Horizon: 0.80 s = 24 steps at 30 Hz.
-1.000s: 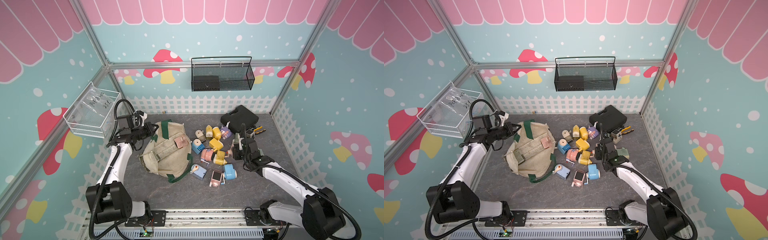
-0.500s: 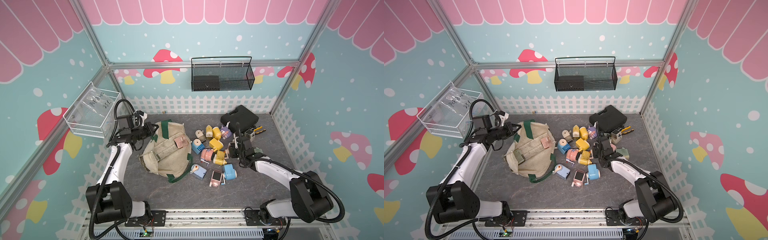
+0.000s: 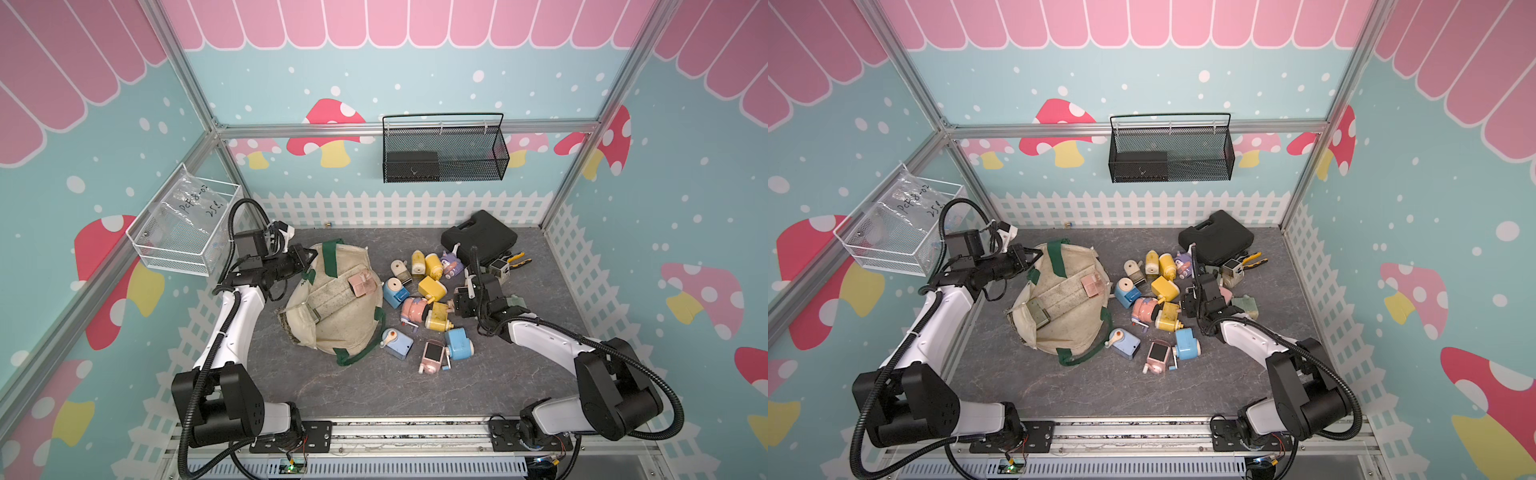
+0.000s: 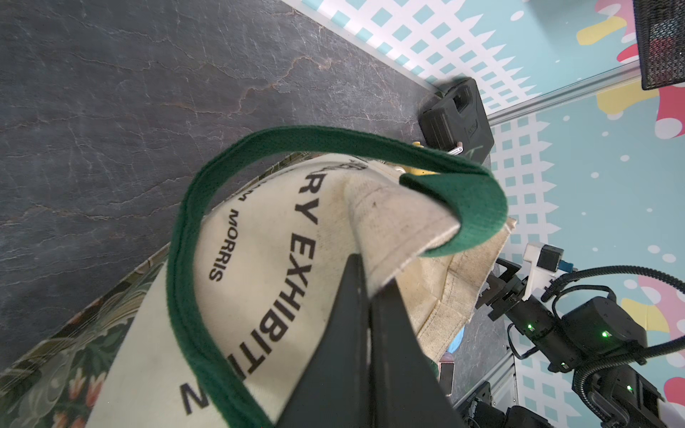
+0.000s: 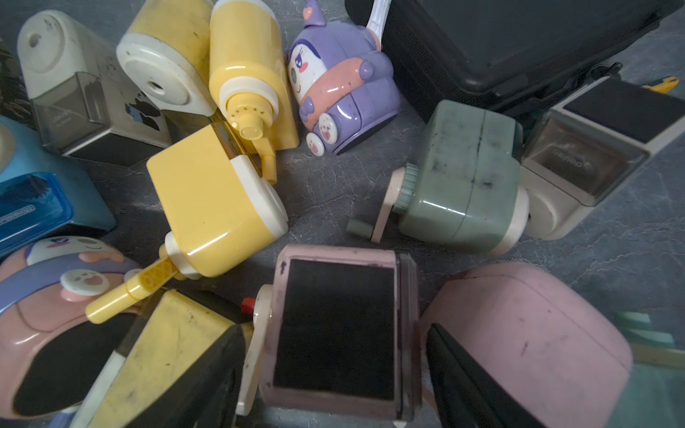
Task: Take out the pencil sharpeners from the tote bags
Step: Place the pencil sharpener at the center of the board.
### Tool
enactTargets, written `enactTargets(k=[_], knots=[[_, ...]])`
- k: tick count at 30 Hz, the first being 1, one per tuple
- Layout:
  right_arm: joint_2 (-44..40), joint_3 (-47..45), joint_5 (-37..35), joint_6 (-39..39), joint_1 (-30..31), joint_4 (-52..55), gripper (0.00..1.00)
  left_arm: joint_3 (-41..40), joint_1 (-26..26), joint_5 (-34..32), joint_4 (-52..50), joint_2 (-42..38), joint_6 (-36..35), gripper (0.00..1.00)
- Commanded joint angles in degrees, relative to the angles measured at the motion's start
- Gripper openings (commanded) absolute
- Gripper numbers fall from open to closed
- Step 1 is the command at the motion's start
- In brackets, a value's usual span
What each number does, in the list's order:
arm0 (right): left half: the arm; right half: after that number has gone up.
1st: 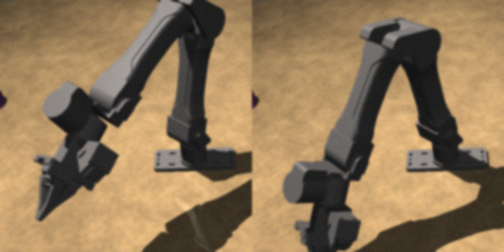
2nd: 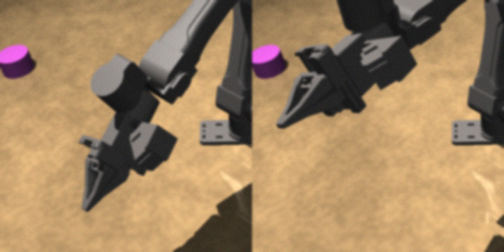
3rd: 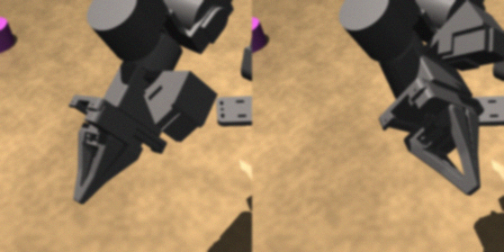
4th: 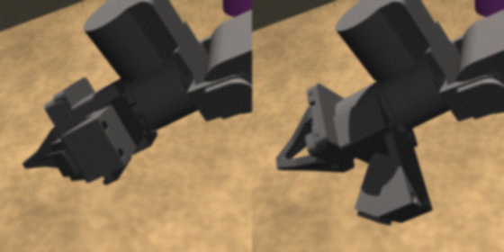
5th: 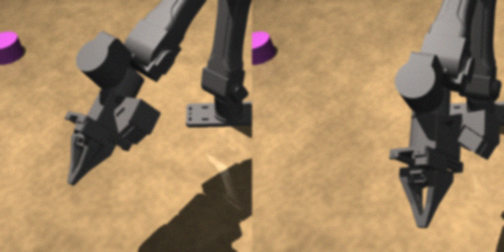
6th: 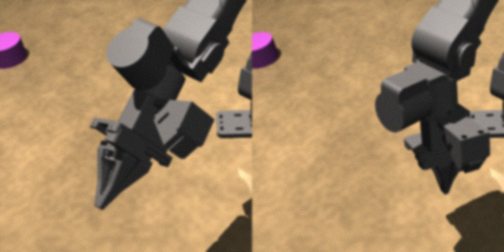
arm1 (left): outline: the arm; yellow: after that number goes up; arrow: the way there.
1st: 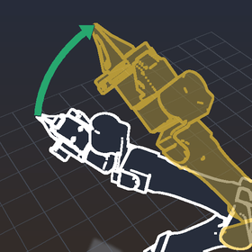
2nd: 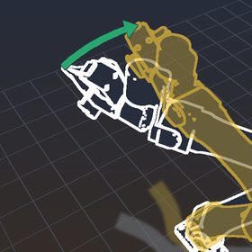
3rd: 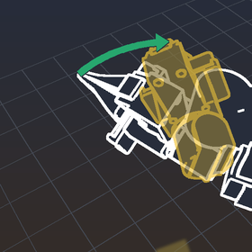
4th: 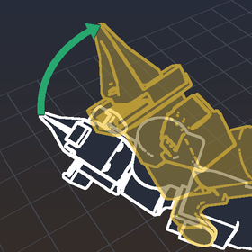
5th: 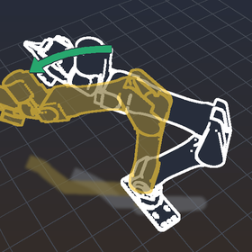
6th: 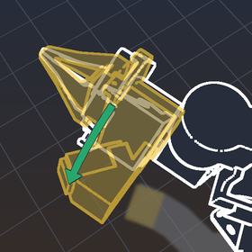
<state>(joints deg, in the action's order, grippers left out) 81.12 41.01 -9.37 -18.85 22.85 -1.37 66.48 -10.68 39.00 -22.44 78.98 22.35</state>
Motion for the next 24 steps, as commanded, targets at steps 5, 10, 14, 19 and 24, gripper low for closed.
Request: enactTargets(k=[5, 10, 14, 19, 24], knots=[[-7.18, 5.88, -0.14, 2.78, -0.09, 5.82, 0.82, 1.09, 0.57, 0.88, 0.71, -0.13, 0.24, 0.00], [-12.28, 12.23, 2.49, 4.15, 1.75, 11.23, 0.79, 1.03, 0.57, 0.90, 0.72, -0.09, 0.32, 0.00], [-9.45, 20.53, 0.11, 5.74, 13.52, 15.69, 0.78, 1.07, 0.57, 0.85, 0.70, -0.14, 0.34, 0.00], [-1.40, 29.09, 0.46, 5.98, 26.40, 15.80, 0.75, 0.98, 0.70, 0.72, 0.73, -0.10, 0.24, 0.00], [11.82, 40.89, -1.59, 7.65, 36.94, 18.74, 0.75, 1.07, 0.83, 0.84, 0.66, -0.09, 0.37, 0.00]])
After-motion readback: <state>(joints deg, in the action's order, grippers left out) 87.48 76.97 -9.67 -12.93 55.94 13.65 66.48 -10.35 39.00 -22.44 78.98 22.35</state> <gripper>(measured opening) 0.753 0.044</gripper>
